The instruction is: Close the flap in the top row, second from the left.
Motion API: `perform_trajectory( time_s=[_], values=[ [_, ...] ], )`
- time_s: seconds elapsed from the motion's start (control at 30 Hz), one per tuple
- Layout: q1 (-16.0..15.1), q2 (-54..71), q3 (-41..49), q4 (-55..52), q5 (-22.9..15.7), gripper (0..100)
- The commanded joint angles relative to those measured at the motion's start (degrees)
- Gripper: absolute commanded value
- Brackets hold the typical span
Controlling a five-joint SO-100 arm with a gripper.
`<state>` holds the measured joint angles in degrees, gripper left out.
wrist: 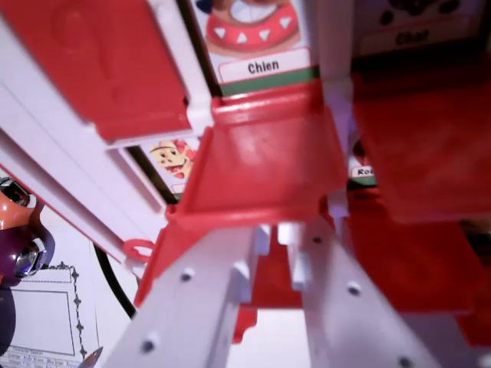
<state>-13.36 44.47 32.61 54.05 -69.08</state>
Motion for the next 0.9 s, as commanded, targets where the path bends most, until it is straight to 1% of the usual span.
perform_trajectory(
  time_s=[0.0,0.57,0.63,0.87],
  values=[
    [-1.3,1.7,-7.8,-0.3,0.4,0],
    [-1.4,-0.1,-10.5,-6.5,0.7,0],
    [-1.4,0.0,-10.5,-8.2,1.0,0],
    [-1.1,0.4,-10.2,-13.4,0.1,0]
  ],
)
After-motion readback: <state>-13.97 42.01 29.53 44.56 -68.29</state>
